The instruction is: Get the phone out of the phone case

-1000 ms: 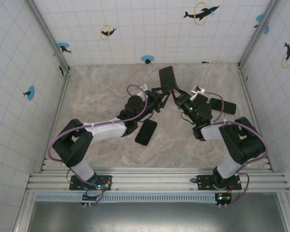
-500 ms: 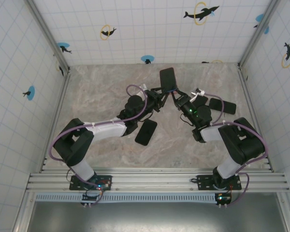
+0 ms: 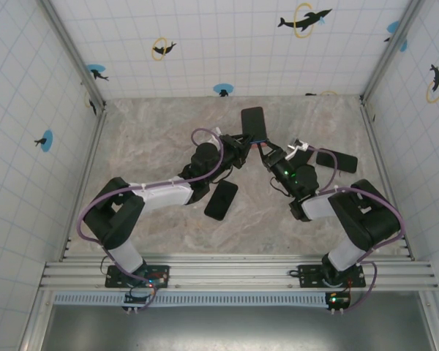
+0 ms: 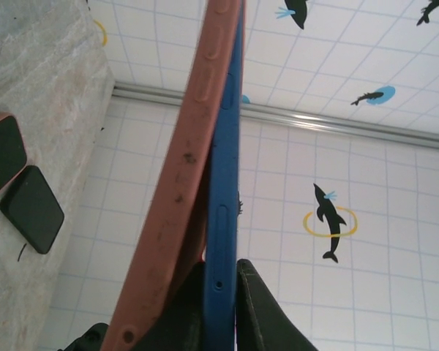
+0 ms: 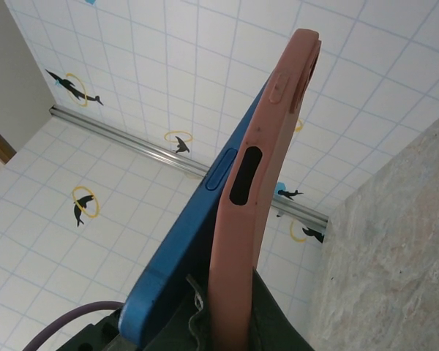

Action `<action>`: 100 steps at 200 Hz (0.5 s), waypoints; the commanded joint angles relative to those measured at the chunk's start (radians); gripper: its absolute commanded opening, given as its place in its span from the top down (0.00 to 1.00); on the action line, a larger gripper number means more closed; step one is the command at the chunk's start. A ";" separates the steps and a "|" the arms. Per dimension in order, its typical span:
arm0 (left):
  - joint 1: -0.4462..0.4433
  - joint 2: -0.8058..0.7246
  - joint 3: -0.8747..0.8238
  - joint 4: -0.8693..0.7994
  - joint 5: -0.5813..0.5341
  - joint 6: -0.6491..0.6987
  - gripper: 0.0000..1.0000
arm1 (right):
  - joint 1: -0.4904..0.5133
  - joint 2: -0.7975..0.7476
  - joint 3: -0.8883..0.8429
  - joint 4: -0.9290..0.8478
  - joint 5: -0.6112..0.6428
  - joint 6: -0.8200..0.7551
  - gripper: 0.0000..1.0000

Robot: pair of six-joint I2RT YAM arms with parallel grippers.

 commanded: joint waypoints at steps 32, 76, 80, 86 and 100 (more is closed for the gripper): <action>0.017 -0.038 0.041 0.006 -0.003 0.037 0.98 | 0.015 -0.047 -0.001 0.034 0.023 -0.057 0.93; 0.013 -0.082 0.041 -0.036 0.012 0.065 1.00 | 0.018 -0.053 0.040 -0.160 0.076 -0.107 0.93; 0.012 -0.084 0.042 -0.038 0.014 0.066 1.00 | 0.019 -0.050 0.047 -0.180 0.084 -0.113 0.93; 0.010 -0.087 0.079 -0.042 0.018 0.069 1.00 | 0.020 -0.047 0.054 -0.201 0.094 -0.126 0.93; 0.006 -0.091 0.096 -0.057 0.027 0.079 1.00 | 0.026 -0.038 0.069 -0.257 0.121 -0.145 0.93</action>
